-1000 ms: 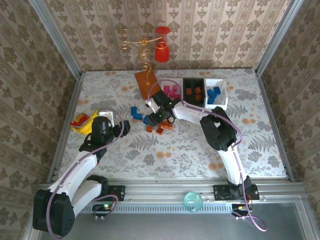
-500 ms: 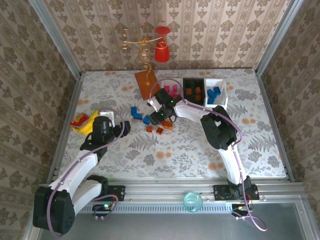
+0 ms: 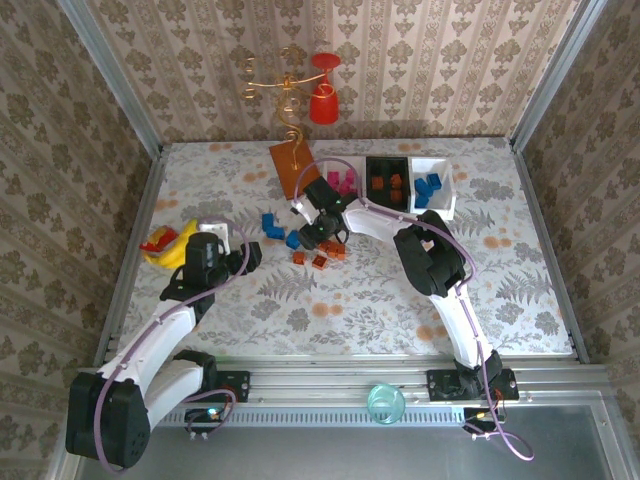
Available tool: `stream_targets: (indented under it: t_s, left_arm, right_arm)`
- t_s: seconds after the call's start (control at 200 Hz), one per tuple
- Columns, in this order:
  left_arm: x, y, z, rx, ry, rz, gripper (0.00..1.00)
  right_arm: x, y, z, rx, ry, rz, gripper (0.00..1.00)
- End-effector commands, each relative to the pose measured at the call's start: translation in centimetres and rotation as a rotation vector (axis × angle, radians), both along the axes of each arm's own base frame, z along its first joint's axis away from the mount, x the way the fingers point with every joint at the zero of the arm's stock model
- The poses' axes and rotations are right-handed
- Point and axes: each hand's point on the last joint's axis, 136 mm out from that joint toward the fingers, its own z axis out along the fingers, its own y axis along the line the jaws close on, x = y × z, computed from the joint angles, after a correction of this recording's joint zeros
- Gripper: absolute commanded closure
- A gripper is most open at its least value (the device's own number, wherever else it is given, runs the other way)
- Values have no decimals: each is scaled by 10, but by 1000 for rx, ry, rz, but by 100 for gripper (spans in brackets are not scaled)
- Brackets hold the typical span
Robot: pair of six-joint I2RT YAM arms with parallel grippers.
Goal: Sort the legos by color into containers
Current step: Pick up the lego from the center of the table, then place the lego in the container.
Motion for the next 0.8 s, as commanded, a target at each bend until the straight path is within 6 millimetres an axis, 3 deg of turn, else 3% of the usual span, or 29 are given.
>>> stream_targets:
  t_s: [0.0,0.205,0.355,0.445,0.535,0.66,0.73,0.795]
  left_arm:
    - [0,-2,0,-29,0,-2,21]
    - [0,-10,14,-85,-27,-20,21]
    - [-1,-26,30,-132,-61,-67,21]
    - [-4,-42,41,-161,-85,-119,21]
    - [-9,-62,51,-177,-115,-182,21]
    - [-17,-91,60,-172,-133,-270,20]
    - [-20,-103,62,-168,-138,-308,19]
    - [-23,-110,62,-161,-137,-329,19]
  right_arm:
    - [-3,2,40,49,-41,14,49]
    - [-12,-14,100,145,-126,-40,53]
    - [-19,-53,145,265,-185,-149,54]
    - [-11,-103,163,328,-209,-306,55]
    - [7,-173,168,346,-237,-537,55]
    - [33,-270,157,362,-235,-849,56]
    - [46,-309,146,346,-229,-976,56]
    - [61,-332,135,342,-218,-1055,57]
